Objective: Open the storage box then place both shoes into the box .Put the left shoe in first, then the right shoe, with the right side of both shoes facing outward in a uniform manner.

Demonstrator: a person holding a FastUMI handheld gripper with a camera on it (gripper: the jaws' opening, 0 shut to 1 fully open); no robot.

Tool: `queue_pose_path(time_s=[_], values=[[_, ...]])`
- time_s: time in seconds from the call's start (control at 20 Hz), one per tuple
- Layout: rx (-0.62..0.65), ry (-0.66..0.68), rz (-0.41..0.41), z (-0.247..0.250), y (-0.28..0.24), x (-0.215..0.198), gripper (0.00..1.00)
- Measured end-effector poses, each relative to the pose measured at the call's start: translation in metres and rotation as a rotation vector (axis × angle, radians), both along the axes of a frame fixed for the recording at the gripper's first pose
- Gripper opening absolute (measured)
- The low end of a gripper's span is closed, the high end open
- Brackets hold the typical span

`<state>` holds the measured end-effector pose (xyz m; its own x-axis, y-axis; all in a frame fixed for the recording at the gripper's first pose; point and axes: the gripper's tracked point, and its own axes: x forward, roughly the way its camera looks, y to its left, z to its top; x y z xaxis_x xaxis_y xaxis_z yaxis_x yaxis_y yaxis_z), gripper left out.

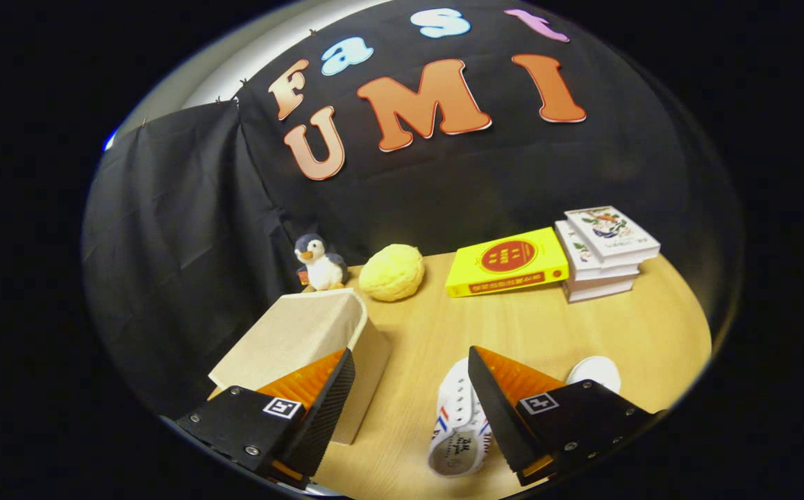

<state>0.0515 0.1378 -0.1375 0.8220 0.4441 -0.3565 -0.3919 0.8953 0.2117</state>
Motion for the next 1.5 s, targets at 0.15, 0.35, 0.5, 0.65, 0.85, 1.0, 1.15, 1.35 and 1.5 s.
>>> queue_pose_path(time_s=[0.15,0.35,0.5,0.65,0.85,1.0,1.15,1.35,1.5], values=[[0.085,0.105,0.068,-0.019,0.021,0.004,0.98],[0.244,0.25,0.161,-0.034,0.05,0.005,0.99],[0.332,0.347,0.232,-0.044,0.07,0.002,0.99],[0.401,0.434,0.313,-0.05,0.09,-0.006,0.98],[0.489,0.541,0.387,-0.061,0.108,-0.01,0.98],[0.57,0.618,0.429,-0.059,0.12,-0.017,0.97],[0.604,0.639,0.451,-0.056,0.125,-0.018,0.96],[0.605,0.64,0.448,-0.049,0.122,-0.02,0.75],[0.625,0.596,0.433,-0.028,0.114,-0.02,0.51]])
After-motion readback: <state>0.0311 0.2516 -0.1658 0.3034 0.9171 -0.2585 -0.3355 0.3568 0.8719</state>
